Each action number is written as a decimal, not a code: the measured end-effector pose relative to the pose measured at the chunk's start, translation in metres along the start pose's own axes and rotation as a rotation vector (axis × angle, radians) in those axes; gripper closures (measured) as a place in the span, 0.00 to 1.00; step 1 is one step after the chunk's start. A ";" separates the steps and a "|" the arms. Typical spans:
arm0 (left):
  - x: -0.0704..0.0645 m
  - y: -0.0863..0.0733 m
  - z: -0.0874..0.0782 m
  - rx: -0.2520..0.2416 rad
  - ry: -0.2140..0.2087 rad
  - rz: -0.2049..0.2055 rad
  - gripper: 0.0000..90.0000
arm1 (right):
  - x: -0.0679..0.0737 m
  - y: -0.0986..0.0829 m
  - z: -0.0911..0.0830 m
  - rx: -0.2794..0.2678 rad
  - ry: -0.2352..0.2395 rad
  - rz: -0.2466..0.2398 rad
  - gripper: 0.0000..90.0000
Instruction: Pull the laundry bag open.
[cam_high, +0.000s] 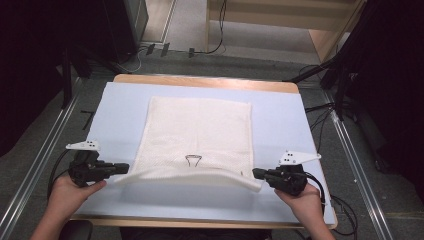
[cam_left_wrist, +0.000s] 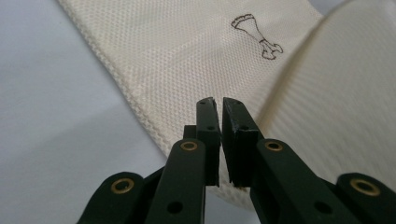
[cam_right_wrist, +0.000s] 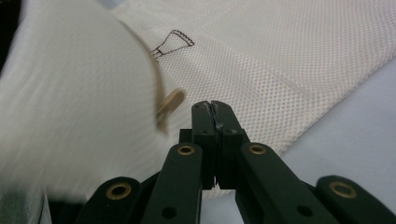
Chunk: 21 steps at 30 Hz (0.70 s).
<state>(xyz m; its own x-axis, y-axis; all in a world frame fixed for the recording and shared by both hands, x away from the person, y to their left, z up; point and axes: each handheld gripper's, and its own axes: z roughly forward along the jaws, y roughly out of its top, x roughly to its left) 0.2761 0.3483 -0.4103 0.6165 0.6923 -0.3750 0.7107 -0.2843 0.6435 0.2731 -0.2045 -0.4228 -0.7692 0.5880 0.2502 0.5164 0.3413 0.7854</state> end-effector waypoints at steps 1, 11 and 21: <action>0.002 0.000 0.000 -0.005 0.003 -0.001 0.96 | 0.000 0.000 0.000 0.000 -0.005 -0.001 1.00; 0.011 0.008 0.011 -0.038 0.045 -0.025 0.84 | -0.012 0.001 0.015 0.002 -0.054 0.006 0.93; 0.026 0.038 0.040 -0.021 0.125 -0.038 0.71 | -0.038 0.010 0.041 -0.021 -0.138 0.017 0.77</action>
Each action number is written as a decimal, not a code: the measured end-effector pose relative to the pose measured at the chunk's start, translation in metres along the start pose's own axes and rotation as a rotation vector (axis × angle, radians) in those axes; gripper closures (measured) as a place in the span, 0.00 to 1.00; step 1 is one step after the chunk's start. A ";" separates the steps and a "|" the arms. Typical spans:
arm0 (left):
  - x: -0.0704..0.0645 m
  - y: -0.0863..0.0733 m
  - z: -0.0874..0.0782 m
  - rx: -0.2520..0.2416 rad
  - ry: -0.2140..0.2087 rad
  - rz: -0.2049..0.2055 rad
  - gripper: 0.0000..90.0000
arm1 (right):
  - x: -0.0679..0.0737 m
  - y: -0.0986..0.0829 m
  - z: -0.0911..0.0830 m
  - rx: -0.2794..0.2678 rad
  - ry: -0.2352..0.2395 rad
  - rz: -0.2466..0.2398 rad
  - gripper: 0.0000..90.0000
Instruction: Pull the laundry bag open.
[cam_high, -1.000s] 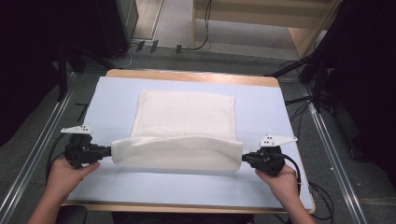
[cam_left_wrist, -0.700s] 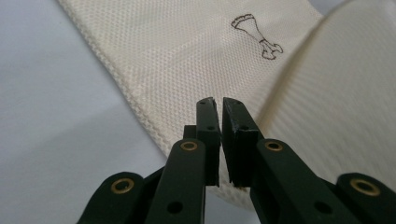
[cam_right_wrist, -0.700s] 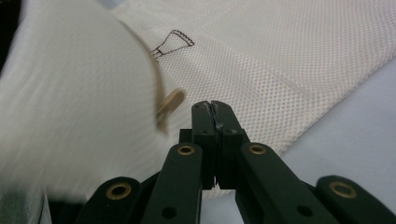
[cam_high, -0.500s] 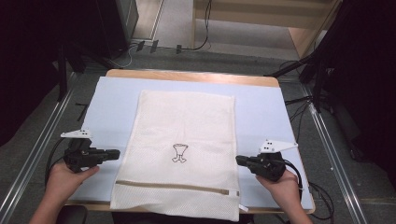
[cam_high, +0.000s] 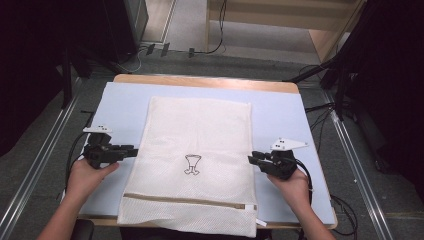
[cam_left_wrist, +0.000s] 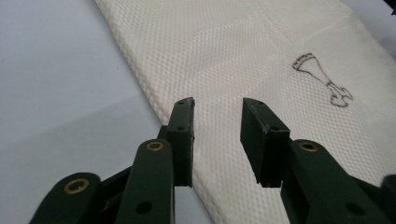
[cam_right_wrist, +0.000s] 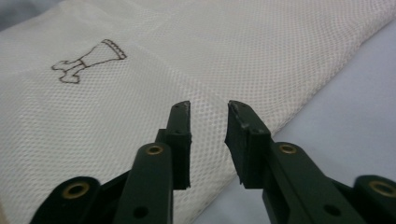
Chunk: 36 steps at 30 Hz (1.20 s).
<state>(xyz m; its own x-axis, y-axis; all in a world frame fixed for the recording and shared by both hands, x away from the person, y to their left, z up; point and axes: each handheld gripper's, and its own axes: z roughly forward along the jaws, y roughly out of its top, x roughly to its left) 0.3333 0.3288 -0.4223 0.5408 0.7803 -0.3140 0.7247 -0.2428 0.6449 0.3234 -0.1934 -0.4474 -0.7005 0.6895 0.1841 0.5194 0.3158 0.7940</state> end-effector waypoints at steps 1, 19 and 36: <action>0.001 0.001 0.004 0.002 0.007 -0.003 0.68 | -0.001 0.000 0.003 0.003 -0.005 0.006 0.75; 0.005 -0.006 0.037 0.073 0.039 -0.053 0.78 | -0.006 -0.011 0.037 0.106 -0.124 0.029 0.77; 0.021 0.035 0.050 0.061 0.044 -0.060 0.99 | -0.040 0.022 0.054 0.088 -0.110 0.126 0.98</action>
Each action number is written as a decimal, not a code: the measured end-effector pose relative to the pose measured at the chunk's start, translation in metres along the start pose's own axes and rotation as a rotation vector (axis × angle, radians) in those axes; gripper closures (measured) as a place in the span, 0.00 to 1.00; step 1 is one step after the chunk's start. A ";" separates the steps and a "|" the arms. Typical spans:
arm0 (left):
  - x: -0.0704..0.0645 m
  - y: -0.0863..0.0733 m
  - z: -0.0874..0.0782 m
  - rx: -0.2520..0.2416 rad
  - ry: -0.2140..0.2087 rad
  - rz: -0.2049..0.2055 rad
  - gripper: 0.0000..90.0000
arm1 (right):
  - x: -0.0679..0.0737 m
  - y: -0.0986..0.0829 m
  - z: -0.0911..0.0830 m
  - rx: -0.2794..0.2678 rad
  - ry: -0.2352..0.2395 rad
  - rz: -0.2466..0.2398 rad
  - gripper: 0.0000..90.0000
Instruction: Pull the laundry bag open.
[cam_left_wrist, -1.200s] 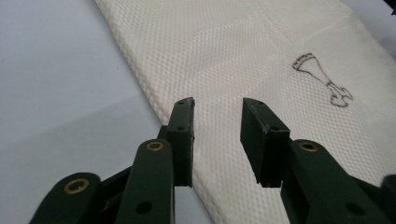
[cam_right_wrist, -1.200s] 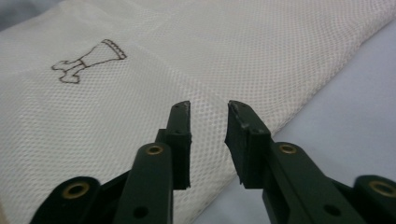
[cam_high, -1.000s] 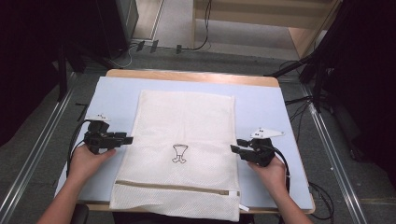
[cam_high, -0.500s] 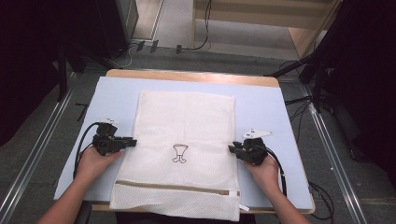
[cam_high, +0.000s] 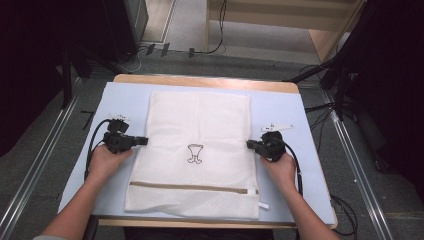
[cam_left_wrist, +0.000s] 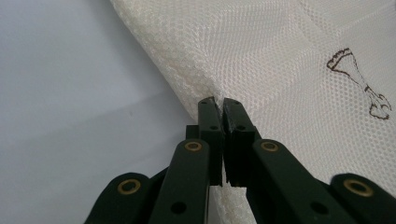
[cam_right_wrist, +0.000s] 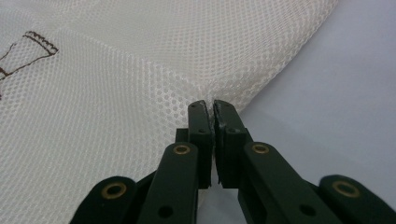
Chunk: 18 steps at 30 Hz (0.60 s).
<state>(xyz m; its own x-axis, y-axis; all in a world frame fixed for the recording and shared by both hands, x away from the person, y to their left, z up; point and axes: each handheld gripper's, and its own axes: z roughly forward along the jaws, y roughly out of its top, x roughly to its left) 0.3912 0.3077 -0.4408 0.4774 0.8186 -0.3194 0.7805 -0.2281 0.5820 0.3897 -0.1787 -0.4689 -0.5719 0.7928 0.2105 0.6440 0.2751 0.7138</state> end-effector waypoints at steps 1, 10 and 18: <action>0.002 0.003 0.001 -0.013 0.001 -0.002 0.99 | -0.003 0.004 0.003 0.006 -0.003 -0.003 0.98; 0.020 0.023 0.017 -0.050 0.015 -0.003 0.98 | -0.026 0.031 0.028 -0.009 -0.030 0.001 0.98; 0.029 0.022 0.013 -0.055 -0.033 -0.036 0.84 | -0.035 0.032 0.034 0.002 -0.008 0.032 0.86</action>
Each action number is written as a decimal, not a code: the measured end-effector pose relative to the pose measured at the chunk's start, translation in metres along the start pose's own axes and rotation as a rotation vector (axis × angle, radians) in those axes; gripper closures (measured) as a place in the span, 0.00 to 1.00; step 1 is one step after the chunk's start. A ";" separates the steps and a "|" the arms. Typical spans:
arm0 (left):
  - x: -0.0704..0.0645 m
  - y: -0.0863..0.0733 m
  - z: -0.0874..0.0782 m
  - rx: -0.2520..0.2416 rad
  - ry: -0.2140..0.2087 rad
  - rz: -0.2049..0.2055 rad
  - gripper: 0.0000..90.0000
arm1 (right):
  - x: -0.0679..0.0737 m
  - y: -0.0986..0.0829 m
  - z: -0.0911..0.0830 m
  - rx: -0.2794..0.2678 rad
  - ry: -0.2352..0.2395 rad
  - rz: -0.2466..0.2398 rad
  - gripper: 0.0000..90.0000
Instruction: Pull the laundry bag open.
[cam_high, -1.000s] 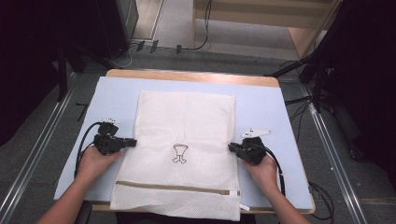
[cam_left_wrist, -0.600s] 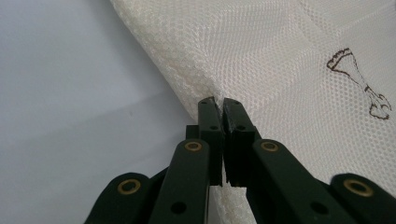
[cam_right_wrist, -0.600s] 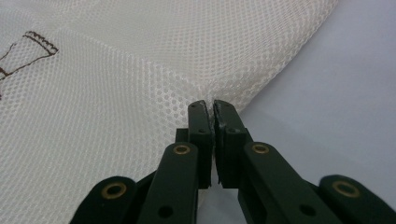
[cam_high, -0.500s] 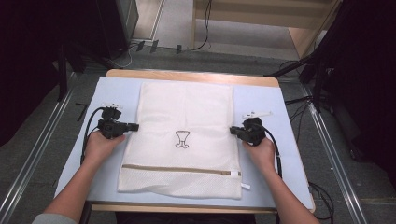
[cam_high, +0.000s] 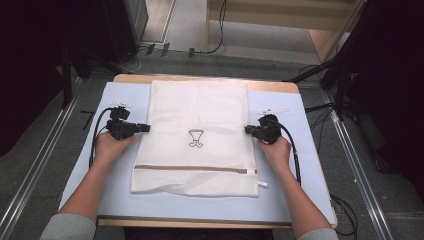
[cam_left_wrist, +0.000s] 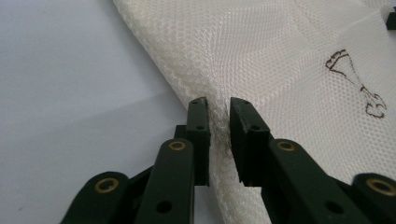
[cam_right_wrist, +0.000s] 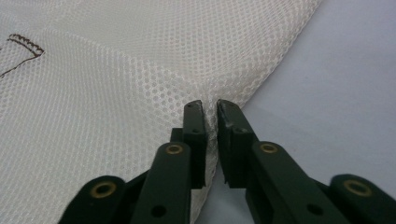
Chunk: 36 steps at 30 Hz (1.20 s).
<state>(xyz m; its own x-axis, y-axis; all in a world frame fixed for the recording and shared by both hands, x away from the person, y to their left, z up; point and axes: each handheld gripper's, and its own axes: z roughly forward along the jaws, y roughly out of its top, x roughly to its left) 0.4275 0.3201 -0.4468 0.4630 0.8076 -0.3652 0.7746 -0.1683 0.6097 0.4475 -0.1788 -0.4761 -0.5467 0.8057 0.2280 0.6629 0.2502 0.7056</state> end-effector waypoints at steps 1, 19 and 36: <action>0.000 0.000 -0.001 -0.004 -0.008 -0.004 0.83 | -0.001 0.000 -0.002 -0.004 0.000 0.008 0.79; -0.027 0.002 -0.027 -0.029 -0.069 0.062 0.55 | 0.012 -0.001 -0.033 -0.029 0.011 -0.045 0.66; -0.074 -0.002 -0.027 -0.025 -0.156 0.104 0.43 | 0.044 -0.034 -0.076 -0.063 0.096 -0.108 0.68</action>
<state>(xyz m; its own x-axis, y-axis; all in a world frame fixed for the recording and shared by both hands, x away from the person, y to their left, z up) 0.3799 0.2755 -0.4023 0.6030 0.6888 -0.4025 0.7087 -0.2308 0.6667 0.3626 -0.1927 -0.4394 -0.6611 0.7204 0.2096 0.5663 0.2960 0.7692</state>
